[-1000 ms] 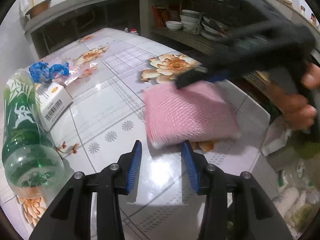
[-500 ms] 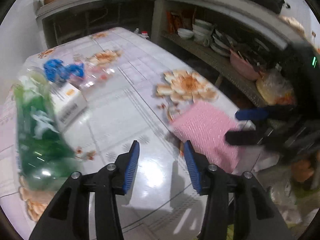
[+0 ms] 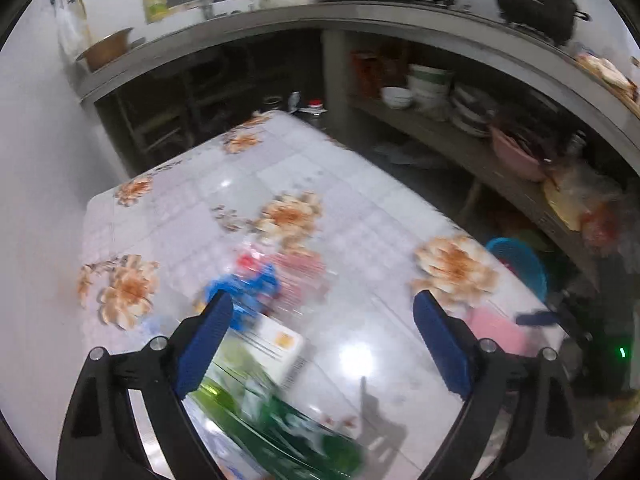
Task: Collect trash
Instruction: 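Grasp the pink sponge with the right gripper and lift it, then grasp the blue plastic bag with the left gripper while the right gripper holds the sponge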
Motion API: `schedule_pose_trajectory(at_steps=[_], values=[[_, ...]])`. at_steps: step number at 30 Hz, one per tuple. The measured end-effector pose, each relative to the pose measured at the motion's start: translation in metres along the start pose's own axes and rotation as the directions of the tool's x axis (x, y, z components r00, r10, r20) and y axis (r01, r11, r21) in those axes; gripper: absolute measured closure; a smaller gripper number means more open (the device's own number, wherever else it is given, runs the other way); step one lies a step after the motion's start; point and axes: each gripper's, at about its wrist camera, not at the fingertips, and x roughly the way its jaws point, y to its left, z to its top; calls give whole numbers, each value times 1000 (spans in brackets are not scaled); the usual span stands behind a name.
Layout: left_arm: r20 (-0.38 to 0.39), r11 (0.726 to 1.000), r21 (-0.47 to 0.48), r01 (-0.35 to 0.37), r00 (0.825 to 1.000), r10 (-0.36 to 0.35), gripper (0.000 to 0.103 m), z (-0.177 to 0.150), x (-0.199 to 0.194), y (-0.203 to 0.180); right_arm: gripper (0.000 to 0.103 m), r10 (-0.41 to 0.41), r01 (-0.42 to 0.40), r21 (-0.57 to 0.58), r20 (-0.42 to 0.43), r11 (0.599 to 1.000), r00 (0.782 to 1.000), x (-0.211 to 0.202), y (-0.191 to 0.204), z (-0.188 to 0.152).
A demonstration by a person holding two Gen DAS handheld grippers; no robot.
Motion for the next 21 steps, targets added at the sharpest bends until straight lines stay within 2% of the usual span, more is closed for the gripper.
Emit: schedule_pose_trajectory(at_steps=[2, 4, 7, 9, 14, 17, 21], values=[[-36, 999, -40, 7, 999, -8, 14, 7, 13, 21, 14, -8, 8, -6, -7, 1000, 1000, 3, 2, -1], [-81, 998, -49, -41, 996, 37, 14, 12, 31, 36, 14, -32, 31, -22, -22, 999, 999, 9, 4, -2], [-149, 996, 32, -85, 985, 89, 14, 16, 58, 44, 14, -41, 40, -39, -28, 998, 999, 14, 6, -3], [-205, 992, 98, -75, 974, 94, 14, 16, 74, 45, 14, -40, 38, -45, -28, 998, 999, 14, 6, -3], [-333, 975, 213, -55, 935, 125, 23, 12, 106, 40, 14, -25, 23, -48, -32, 999, 999, 15, 4, -1], [-373, 964, 260, -60, 914, 158, 30, 9, 121, 36, 14, -11, 10, -29, -35, 1000, 999, 16, 3, 0], [-416, 954, 291, -74, 888, 196, 45, 6, 136, 36, 14, 10, -10, -10, -39, 1000, 999, 17, 3, 0]])
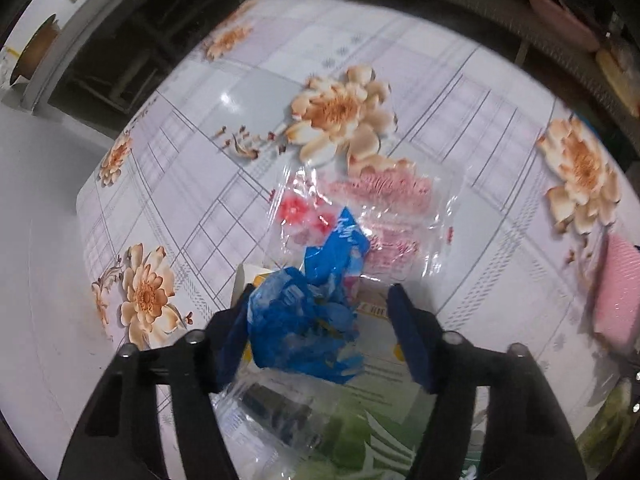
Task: Collect trash
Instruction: 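Grasp the blue plastic bag with the left gripper while the right gripper holds the sponge, then open both grippers over the wastebasket to drop the sponge and blue bag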
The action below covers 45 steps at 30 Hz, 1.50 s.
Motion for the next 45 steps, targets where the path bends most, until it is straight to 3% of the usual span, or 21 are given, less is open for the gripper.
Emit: schedule_pose_trajectory(at_steps=[3, 7, 14, 19, 27, 33, 38, 41, 45], values=[[-12, 1000, 1, -5, 1000, 5, 59, 3, 3, 0, 15, 1, -1, -1, -3, 1000, 1000, 0, 1, -1], [7, 1000, 9, -5, 1000, 5, 67, 5, -2, -1, 22, 1, -1, 14, -14, 1000, 1000, 2, -1, -1], [66, 1000, 7, -24, 998, 23, 71, 6, -20, 3, 25, 8, -8, 15, -11, 1000, 1000, 1, -1, -1], [133, 999, -43, -22, 991, 28, 71, 3, -42, 15, 26, 17, -17, 20, 6, 1000, 1000, -3, 0, 0], [292, 991, -118, 65, 956, -28, 72, -8, -97, 13, 26, 39, -43, 76, 55, 996, 998, -18, -5, 1], [384, 987, -56, 152, 915, -120, 72, 8, -134, -29, 27, 49, -74, 173, 146, 982, 988, -47, -27, -5], [410, 965, 37, 261, 876, -253, 72, 39, -148, -88, 26, -31, -35, 286, 222, 958, 974, -80, -64, -22], [383, 946, 96, 309, 866, -321, 72, 63, -144, -131, 26, -104, 2, 379, 249, 925, 963, -99, -95, -42], [323, 907, 156, 391, 847, -421, 72, 95, -134, -197, 26, -210, 64, 539, 213, 840, 954, -108, -152, -78]])
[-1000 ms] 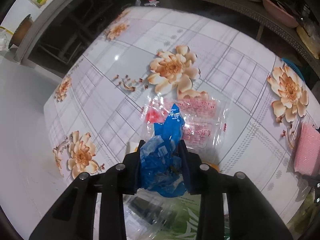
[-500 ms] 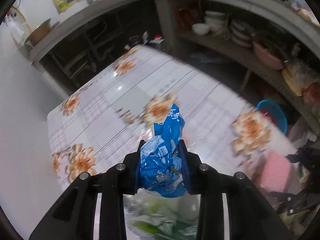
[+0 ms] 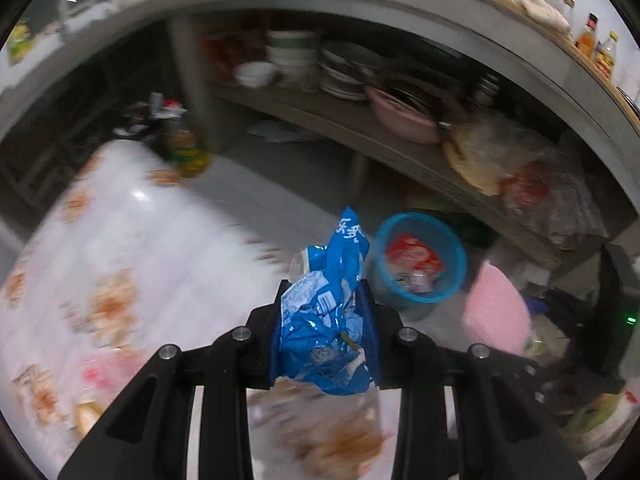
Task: Collect trash
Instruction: 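Open both grippers over the wastebasket to drop the sponge and blue bag, then return to the table and grasp the green bottle with the right gripper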
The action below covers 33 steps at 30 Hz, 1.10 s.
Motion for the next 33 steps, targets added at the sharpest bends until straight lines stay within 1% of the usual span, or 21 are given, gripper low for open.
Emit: schedule_pose_trajectory(at_steps=[3, 6, 8, 10, 11, 14, 15, 16, 17, 18, 20, 22, 23, 24, 25, 30, 33], values=[[-38, 998, 37, 42, 998, -41, 71, 15, 36, -41, 26, -69, 73, 136, -34, 988, 997, 10, -58, -5], [-124, 995, 47, 82, 989, -76, 71, 28, 89, -82, 26, -107, 126, 255, -85, 959, 991, 28, -110, -14], [-190, 992, 35, 120, 975, -111, 71, 34, 126, -105, 26, -123, 149, 284, -108, 947, 986, 41, -131, -15], [-228, 991, 33, 128, 967, -117, 71, 38, 154, -120, 26, -158, 198, 311, -149, 930, 976, 60, -156, -18], [-248, 991, 33, 129, 962, -117, 71, 43, 171, -128, 26, -160, 203, 319, -156, 926, 975, 67, -162, -18], [-268, 990, 32, 137, 956, -123, 70, 57, 205, -146, 24, -195, 243, 337, -170, 910, 966, 90, -184, -13], [-267, 989, 37, 142, 955, -128, 63, 61, 211, -150, 23, -212, 257, 341, -162, 904, 964, 98, -191, -10], [-268, 988, 46, 148, 955, -130, 46, 65, 219, -156, 20, -229, 271, 342, -157, 900, 961, 104, -196, -9], [-269, 987, 57, 151, 954, -130, 37, 70, 229, -163, 17, -247, 287, 345, -155, 894, 957, 112, -201, -7], [-264, 987, 56, 151, 956, -131, 26, 72, 232, -164, 17, -268, 307, 350, -155, 885, 951, 121, -209, -7], [-248, 988, 42, 148, 959, -134, 24, 76, 238, -167, 17, -306, 353, 371, -181, 859, 935, 135, -223, -9], [-250, 987, 16, 157, 957, -149, 23, 76, 240, -165, 17, -323, 384, 409, -212, 828, 922, 141, -236, -19], [-250, 985, 3, 170, 954, -164, 23, 74, 238, -163, 17, -320, 383, 425, -214, 820, 923, 141, -239, -21], [-243, 984, -6, 179, 954, -176, 23, 72, 235, -161, 17, -309, 371, 447, -207, 814, 928, 137, -240, -25], [-235, 984, -6, 176, 957, -173, 23, 70, 231, -159, 17, -305, 363, 455, -197, 813, 932, 133, -239, -29], [-172, 986, -16, 164, 971, -165, 23, 64, 203, -145, 17, -315, 362, 429, -179, 828, 932, 116, -232, -38], [-126, 984, -40, 174, 976, -178, 23, 62, 179, -136, 17, -317, 356, 423, -162, 833, 934, 104, -224, -42]])
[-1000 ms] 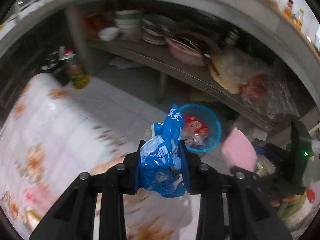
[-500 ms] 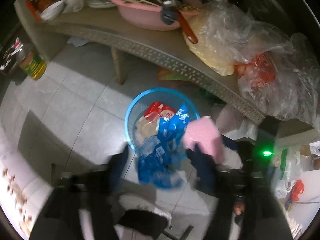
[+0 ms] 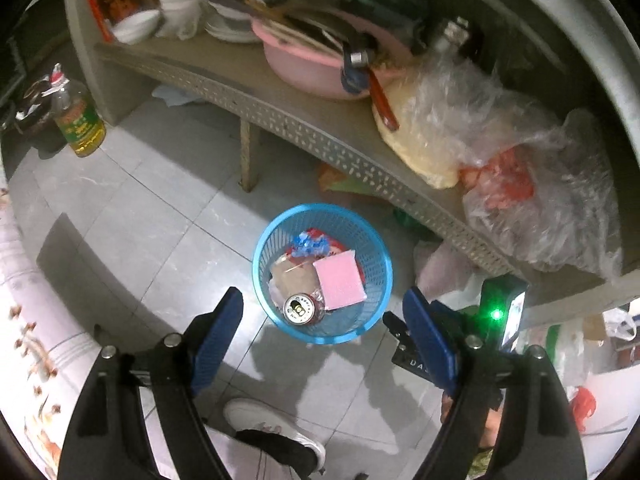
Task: Collect trash
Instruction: 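Return to the table and grasp the green bottle with the right gripper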
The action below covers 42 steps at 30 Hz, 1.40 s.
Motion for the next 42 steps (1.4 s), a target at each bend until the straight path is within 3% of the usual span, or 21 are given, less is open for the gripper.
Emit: schedule_pose_trajectory(at_steps=[6, 11, 15, 19, 21, 23, 26, 29, 30, 31, 33, 35, 36, 38, 39, 42], values=[[88, 999, -37, 36, 996, -33, 23, -24, -56, 8, 17, 43, -43, -14, 32, 999, 999, -25, 8, -8], [203, 998, -68, 7, 979, 7, 23, -62, -119, 15, 17, 122, -117, -73, 75, 990, 990, -56, 34, -10], [266, 993, -115, -10, 963, 41, 23, -95, -167, 30, 17, 224, -211, -130, 96, 969, 970, -87, 65, -8], [347, 980, -189, -56, 930, 120, 21, -145, -220, 60, 17, 338, -313, -210, 96, 926, 936, -116, 105, -9], [381, 962, -256, -99, 904, 194, 21, -177, -248, 83, 17, 402, -369, -263, 82, 891, 912, -130, 133, -10], [395, 933, -329, -148, 876, 278, 21, -207, -273, 105, 17, 451, -413, -304, 61, 858, 891, -138, 158, -13], [391, 849, -468, -246, 803, 449, 21, -264, -317, 143, 19, 540, -502, -389, -16, 772, 842, -150, 212, -22], [362, 753, -585, -299, 735, 573, 21, -311, -345, 169, 20, 625, -614, -447, -145, 650, 767, -156, 276, -39], [336, 702, -639, -314, 707, 623, 21, -333, -355, 181, 20, 647, -657, -454, -204, 602, 734, -156, 300, -48], [315, 672, -666, -322, 695, 646, 21, -345, -358, 188, 20, 662, -699, -455, -271, 552, 699, -155, 326, -58], [253, 595, -728, -341, 673, 695, 21, -373, -363, 206, 20, 655, -751, -455, -384, 479, 651, -153, 370, -81], [204, 545, -756, -363, 660, 723, 21, -391, -363, 216, 20, 613, -779, -463, -487, 423, 622, -151, 416, -110], [187, 529, -768, -362, 663, 725, 21, -401, -360, 222, 21, 594, -782, -472, -514, 407, 619, -151, 432, -120], [165, 511, -785, -349, 678, 717, 21, -416, -355, 232, 20, 555, -777, -498, -547, 386, 627, -151, 459, -142], [161, 507, -793, -337, 687, 708, 21, -425, -353, 239, 20, 527, -778, -517, -577, 357, 625, -150, 479, -156], [166, 510, -803, -307, 708, 687, 24, -438, -346, 245, 20, 469, -755, -562, -595, 337, 652, -147, 510, -179]])
